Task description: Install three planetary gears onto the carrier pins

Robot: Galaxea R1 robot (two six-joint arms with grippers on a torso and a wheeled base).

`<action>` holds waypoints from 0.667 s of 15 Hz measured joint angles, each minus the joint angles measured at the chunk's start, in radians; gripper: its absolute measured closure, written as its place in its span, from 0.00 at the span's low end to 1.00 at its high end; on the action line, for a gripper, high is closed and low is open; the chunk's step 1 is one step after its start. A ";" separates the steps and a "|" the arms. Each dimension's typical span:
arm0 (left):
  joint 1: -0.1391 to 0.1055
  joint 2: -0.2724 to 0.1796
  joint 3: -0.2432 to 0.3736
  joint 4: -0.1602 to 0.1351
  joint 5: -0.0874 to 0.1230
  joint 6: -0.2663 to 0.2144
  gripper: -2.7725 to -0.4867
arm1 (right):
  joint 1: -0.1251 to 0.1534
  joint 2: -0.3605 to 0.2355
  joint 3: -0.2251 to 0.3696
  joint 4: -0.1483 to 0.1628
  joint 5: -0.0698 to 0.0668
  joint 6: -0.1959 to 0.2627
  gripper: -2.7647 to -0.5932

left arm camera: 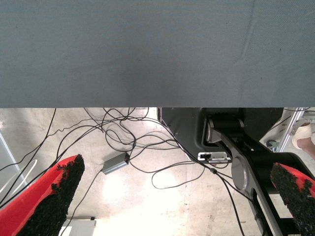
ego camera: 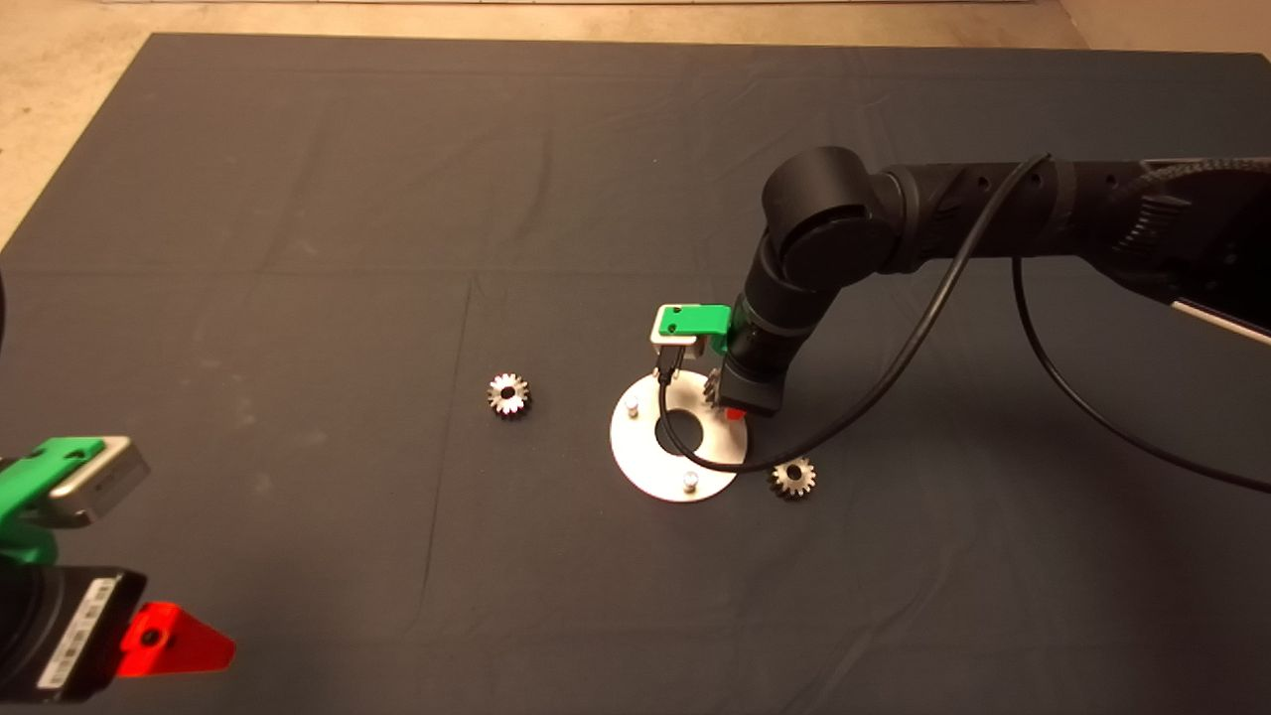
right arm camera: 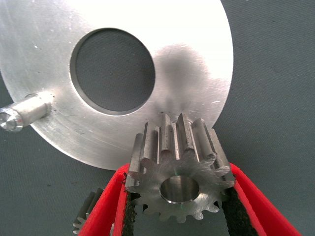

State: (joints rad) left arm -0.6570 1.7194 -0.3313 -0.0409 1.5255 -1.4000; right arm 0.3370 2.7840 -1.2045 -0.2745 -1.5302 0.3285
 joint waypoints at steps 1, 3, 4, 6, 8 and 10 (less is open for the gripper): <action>0.000 -0.001 0.000 0.000 0.000 0.000 0.01 | 0.000 0.000 0.003 0.002 0.000 0.000 0.79; 0.000 -0.002 0.000 0.000 0.000 0.000 0.01 | -0.001 0.000 0.004 0.002 0.000 0.000 0.79; 0.000 -0.002 0.000 0.000 0.000 0.000 0.01 | -0.002 0.000 0.004 0.003 0.000 0.000 0.79; 0.000 -0.002 0.000 0.000 0.000 0.000 0.01 | -0.002 0.000 0.004 0.003 0.000 0.000 0.79; 0.000 -0.002 0.000 0.000 0.000 0.000 0.01 | -0.002 0.000 0.004 0.003 0.000 0.000 0.79; 0.000 -0.002 0.000 0.000 0.000 0.000 0.01 | -0.002 0.000 0.002 0.003 0.000 0.000 0.79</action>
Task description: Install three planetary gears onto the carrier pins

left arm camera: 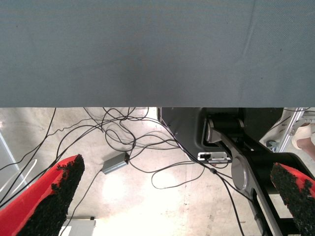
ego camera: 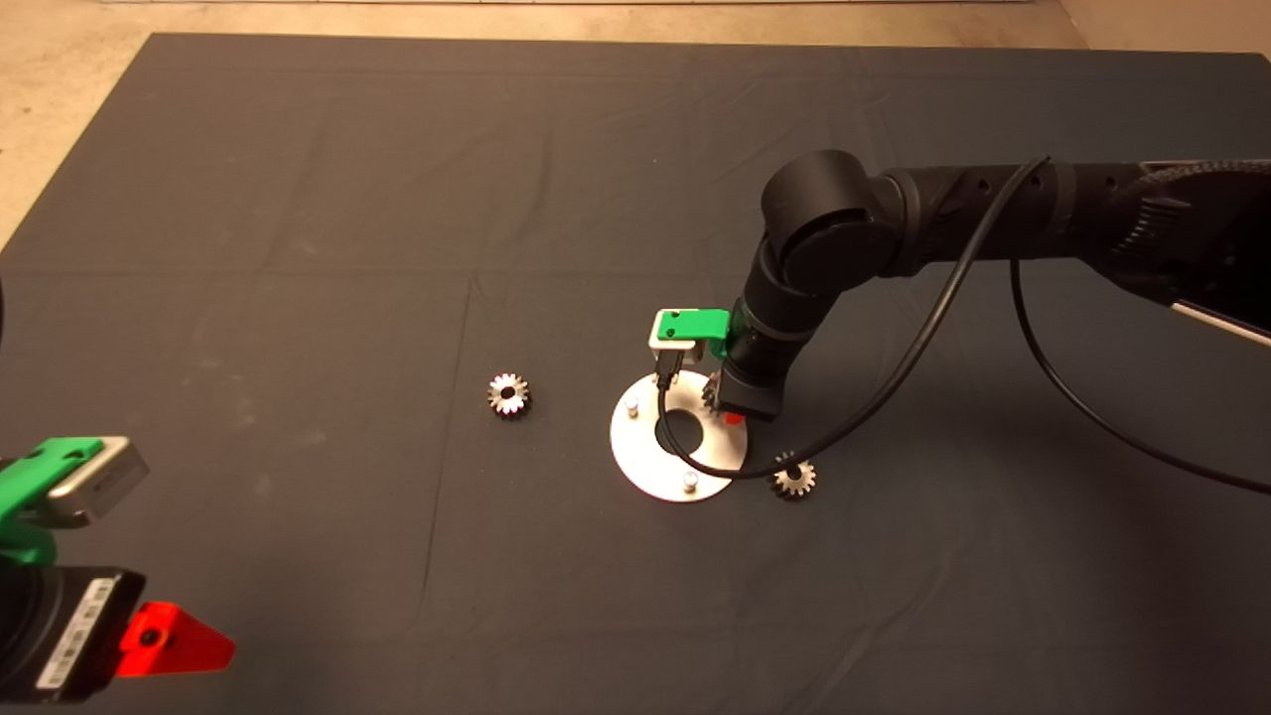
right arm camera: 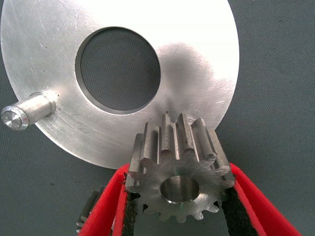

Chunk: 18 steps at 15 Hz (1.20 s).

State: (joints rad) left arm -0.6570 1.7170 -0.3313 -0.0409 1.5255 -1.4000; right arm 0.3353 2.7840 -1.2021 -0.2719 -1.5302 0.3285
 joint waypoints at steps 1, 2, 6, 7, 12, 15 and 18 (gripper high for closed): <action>0.000 0.000 0.000 0.000 0.000 0.000 0.01 | 0.000 0.000 -0.005 0.000 0.000 0.000 0.79; 0.000 0.000 0.000 0.000 0.000 0.000 0.01 | 0.000 0.000 -0.014 -0.001 0.000 0.000 0.79; 0.000 0.000 0.000 0.000 0.000 0.000 0.01 | 0.000 0.000 -0.029 -0.003 0.000 0.000 0.79; 0.000 -0.001 0.000 0.000 0.000 0.000 0.01 | 0.000 0.001 -0.032 -0.004 0.000 -0.001 0.79; 0.000 -0.003 0.000 0.000 0.000 0.000 0.01 | 0.000 0.004 -0.037 -0.006 0.000 -0.002 0.79; 0.000 -0.003 0.000 0.000 0.000 0.000 0.01 | 0.000 0.007 -0.039 -0.006 -0.001 -0.002 0.79; 0.000 -0.003 0.000 0.000 0.000 0.000 0.01 | 0.000 0.011 -0.039 -0.007 -0.007 -0.002 0.79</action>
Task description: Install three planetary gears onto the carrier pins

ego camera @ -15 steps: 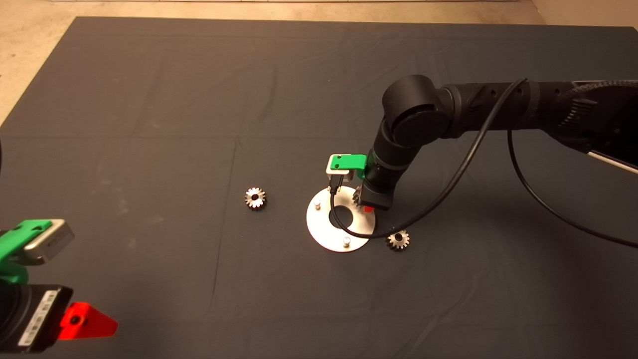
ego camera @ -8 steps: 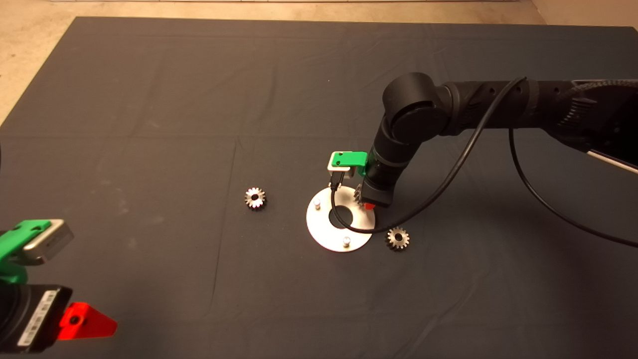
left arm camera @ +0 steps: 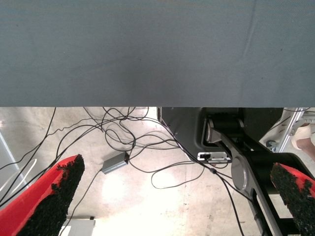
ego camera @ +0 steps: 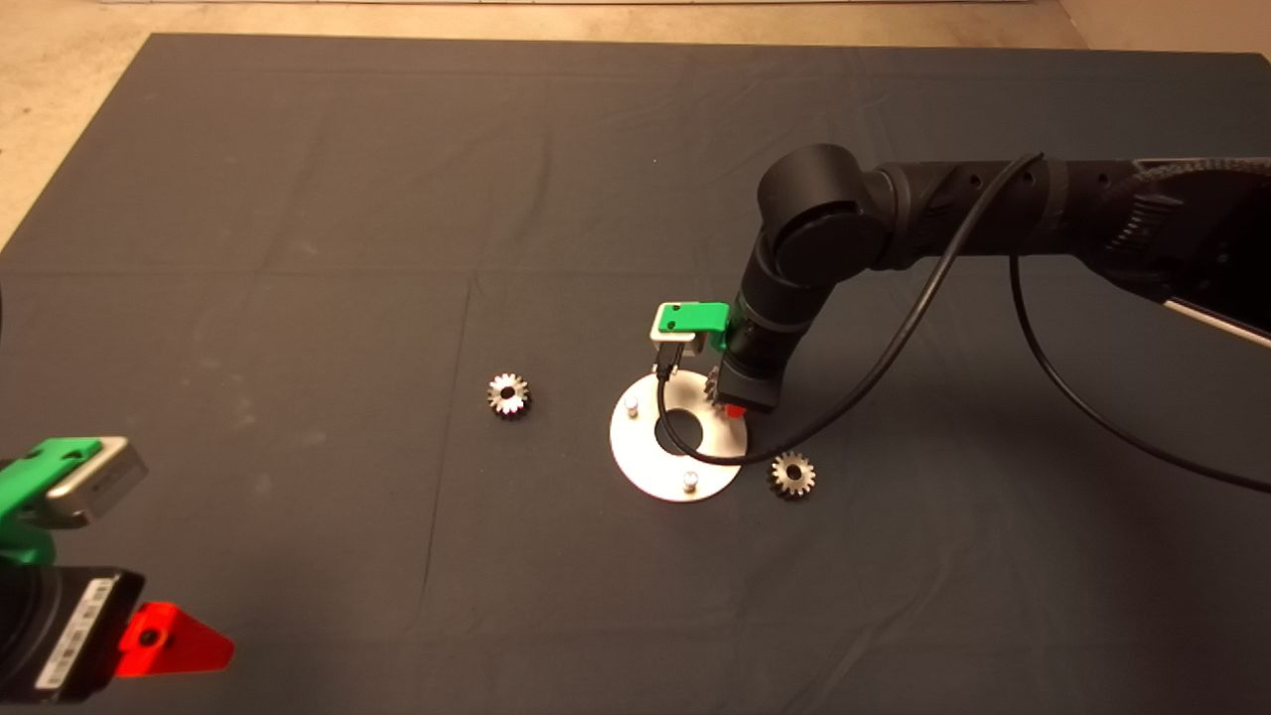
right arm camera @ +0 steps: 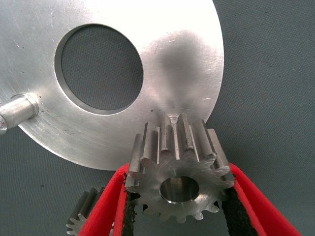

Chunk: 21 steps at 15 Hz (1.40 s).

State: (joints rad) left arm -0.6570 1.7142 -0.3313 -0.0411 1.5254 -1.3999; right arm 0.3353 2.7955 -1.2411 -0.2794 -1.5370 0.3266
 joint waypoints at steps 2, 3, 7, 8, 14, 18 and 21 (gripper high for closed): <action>0.000 0.000 0.000 0.000 0.000 0.000 0.01 | 0.000 0.000 0.000 0.000 0.000 0.000 0.79; 0.000 0.000 0.000 0.000 0.000 0.000 0.01 | 0.000 0.001 0.000 0.000 0.000 0.000 0.79; 0.000 -0.001 0.000 0.000 0.000 0.000 0.01 | 0.000 0.011 0.000 -0.001 -0.005 0.000 0.79; 0.000 -0.001 0.000 0.000 0.000 0.000 0.01 | 0.000 0.011 0.000 -0.001 -0.005 0.000 0.79; 0.000 -0.003 0.000 0.000 0.000 0.000 0.01 | 0.000 0.023 0.000 -0.001 -0.006 0.000 0.79; 0.000 -0.003 0.000 0.000 0.000 0.000 0.01 | 0.000 0.023 -0.004 -0.001 -0.003 0.000 0.79; 0.000 -0.003 0.000 0.000 0.000 0.000 0.01 | 0.000 0.025 -0.006 -0.001 -0.005 0.000 0.79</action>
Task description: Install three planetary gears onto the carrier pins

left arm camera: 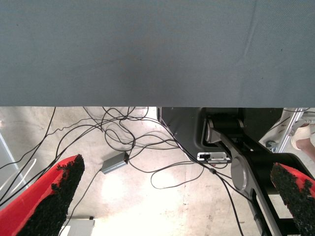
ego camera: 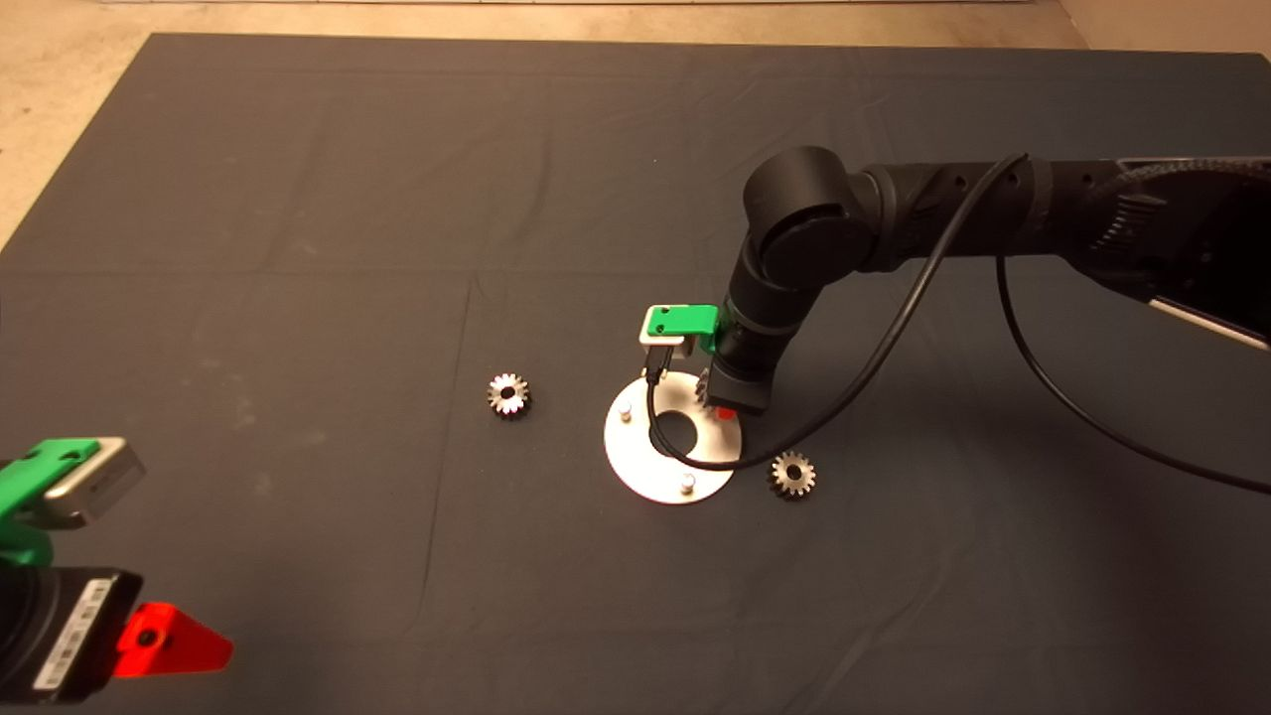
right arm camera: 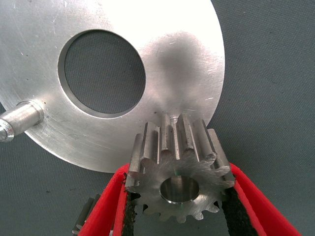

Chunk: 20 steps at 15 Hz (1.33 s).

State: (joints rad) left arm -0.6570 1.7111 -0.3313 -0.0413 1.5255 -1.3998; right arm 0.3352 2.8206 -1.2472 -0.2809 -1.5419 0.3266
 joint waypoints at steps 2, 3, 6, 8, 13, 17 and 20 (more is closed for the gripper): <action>0.000 -0.003 0.000 0.000 0.000 0.000 0.01 | 0.000 0.000 -0.001 0.000 0.000 0.000 0.79; 0.000 -0.003 0.000 0.000 0.000 0.000 0.01 | 0.000 0.000 -0.002 0.000 0.001 0.000 0.79; 0.000 -0.005 0.000 0.000 0.000 0.000 0.01 | 0.000 0.000 -0.002 0.000 0.001 0.000 0.79; 0.000 -0.005 0.000 0.000 0.000 0.000 0.01 | 0.000 0.000 -0.003 0.000 0.001 0.000 0.79; 0.000 -0.005 0.000 0.000 0.000 0.000 0.01 | 0.003 0.002 -0.013 0.000 0.001 0.000 0.79; 0.000 -0.005 0.000 0.000 0.000 0.000 0.01 | 0.016 0.003 -0.019 -0.001 0.010 0.003 0.79; 0.000 -0.005 0.000 0.000 0.000 0.000 0.01 | 0.028 0.005 -0.020 -0.001 0.009 0.004 0.79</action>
State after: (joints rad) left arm -0.6570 1.7060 -0.3313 -0.0413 1.5255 -1.3998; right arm 0.3632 2.8260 -1.2674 -0.2817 -1.5326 0.3304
